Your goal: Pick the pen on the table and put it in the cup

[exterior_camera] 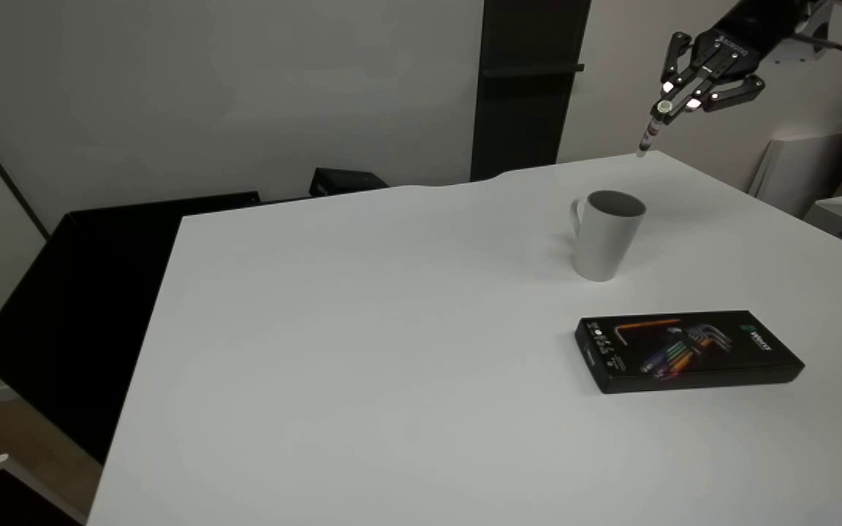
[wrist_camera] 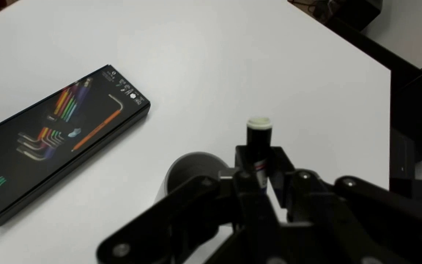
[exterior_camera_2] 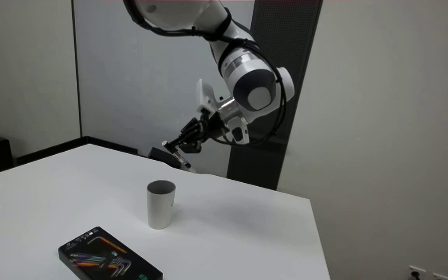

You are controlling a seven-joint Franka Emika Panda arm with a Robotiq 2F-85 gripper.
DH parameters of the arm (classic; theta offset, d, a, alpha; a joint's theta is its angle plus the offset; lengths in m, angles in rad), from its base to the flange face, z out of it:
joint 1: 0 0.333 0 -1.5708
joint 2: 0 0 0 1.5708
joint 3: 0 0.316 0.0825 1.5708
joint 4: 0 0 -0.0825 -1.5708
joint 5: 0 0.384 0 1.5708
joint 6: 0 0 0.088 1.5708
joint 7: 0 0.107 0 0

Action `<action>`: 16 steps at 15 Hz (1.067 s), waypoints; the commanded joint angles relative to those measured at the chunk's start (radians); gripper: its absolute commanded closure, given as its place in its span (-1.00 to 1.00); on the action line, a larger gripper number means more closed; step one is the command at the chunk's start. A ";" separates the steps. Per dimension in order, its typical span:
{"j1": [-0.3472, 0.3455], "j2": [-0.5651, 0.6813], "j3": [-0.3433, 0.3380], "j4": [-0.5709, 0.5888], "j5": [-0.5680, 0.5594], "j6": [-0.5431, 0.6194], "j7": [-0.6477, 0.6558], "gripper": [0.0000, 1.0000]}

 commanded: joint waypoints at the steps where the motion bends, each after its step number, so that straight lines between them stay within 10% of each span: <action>1: 0.015 0.018 0.006 0.034 0.052 -0.050 0.100 0.86; 16: 0.059 0.098 -0.006 0.012 0.086 -0.101 0.162 0.86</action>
